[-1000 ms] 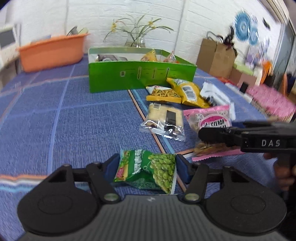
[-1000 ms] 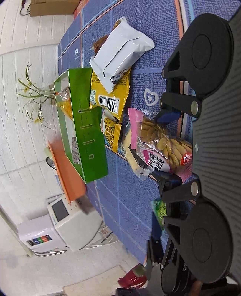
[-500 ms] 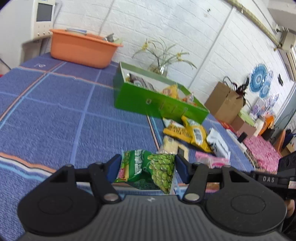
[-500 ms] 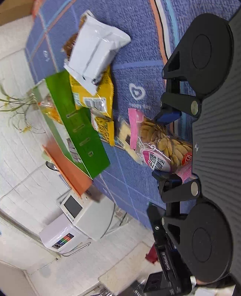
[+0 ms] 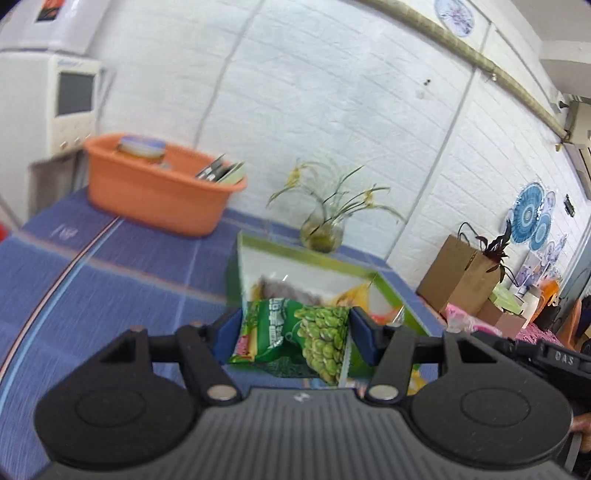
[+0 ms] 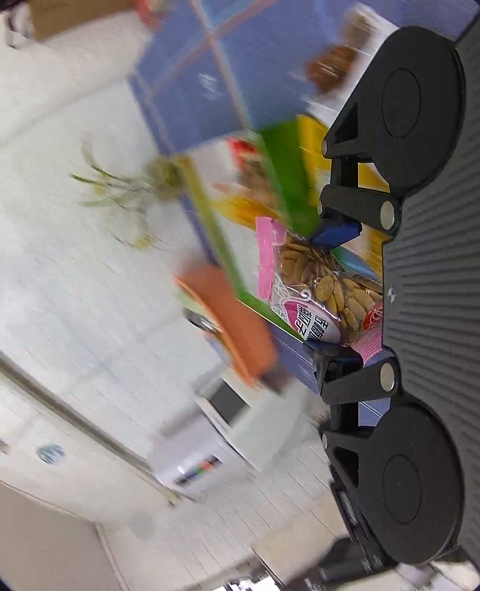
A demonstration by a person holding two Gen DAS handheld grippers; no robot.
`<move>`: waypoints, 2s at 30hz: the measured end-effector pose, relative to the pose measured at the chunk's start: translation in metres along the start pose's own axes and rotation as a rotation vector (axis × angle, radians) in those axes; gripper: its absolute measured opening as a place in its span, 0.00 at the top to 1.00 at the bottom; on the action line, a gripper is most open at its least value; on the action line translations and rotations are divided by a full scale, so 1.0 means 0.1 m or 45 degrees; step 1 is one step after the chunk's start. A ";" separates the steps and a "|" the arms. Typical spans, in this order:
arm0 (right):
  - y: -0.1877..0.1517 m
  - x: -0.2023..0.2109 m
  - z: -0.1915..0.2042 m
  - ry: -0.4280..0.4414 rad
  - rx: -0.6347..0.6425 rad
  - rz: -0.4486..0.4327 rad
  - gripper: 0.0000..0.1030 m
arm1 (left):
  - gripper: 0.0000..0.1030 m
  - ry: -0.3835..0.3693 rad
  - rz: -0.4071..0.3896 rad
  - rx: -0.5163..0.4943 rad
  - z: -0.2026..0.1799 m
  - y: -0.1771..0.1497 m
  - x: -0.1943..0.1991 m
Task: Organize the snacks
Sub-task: 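Drop the pea bag into the green box with the left gripper while the right drops the seed bag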
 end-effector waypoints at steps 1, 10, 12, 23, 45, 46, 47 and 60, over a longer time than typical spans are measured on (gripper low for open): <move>0.13 -0.02 -0.03 -0.021 0.001 -0.050 0.13 | 0.43 -0.019 -0.010 -0.012 -0.06 0.10 -0.11; 0.64 -0.88 -0.19 -0.165 0.192 -0.070 0.13 | 0.42 0.115 -0.027 -0.234 -0.40 0.55 -1.27; 0.66 -1.16 -0.33 -0.222 0.203 0.022 0.13 | 0.42 0.178 0.022 -0.313 -0.39 0.52 -1.55; 0.46 -1.80 -0.66 -0.296 0.350 0.211 0.13 | 0.38 0.242 0.280 -0.339 -0.04 0.27 -2.50; 0.71 -1.52 -0.49 -0.505 0.529 -0.032 0.00 | 0.10 0.441 0.106 -0.542 -0.19 0.42 -1.86; 0.72 -1.48 -0.46 -0.503 0.532 -0.056 0.00 | 0.10 0.439 0.092 -0.547 -0.23 0.41 -1.75; 0.72 -1.43 -0.43 -0.501 0.535 -0.073 0.00 | 0.10 0.432 0.078 -0.543 -0.27 0.38 -1.63; 0.18 -0.18 -0.23 -0.298 0.424 -0.227 0.00 | 0.09 0.314 -0.012 -0.225 -0.31 -0.48 -0.35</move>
Point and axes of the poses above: each gripper's, at about its wrist camera, not at the fingertips, and x roughly against the way its jaws point, z to its left, y to its top, the point moved 9 cm from there along -x, roughly the way its jaws point, and after that the axes turned 9 degrees about -x, right-handed, at the moved point
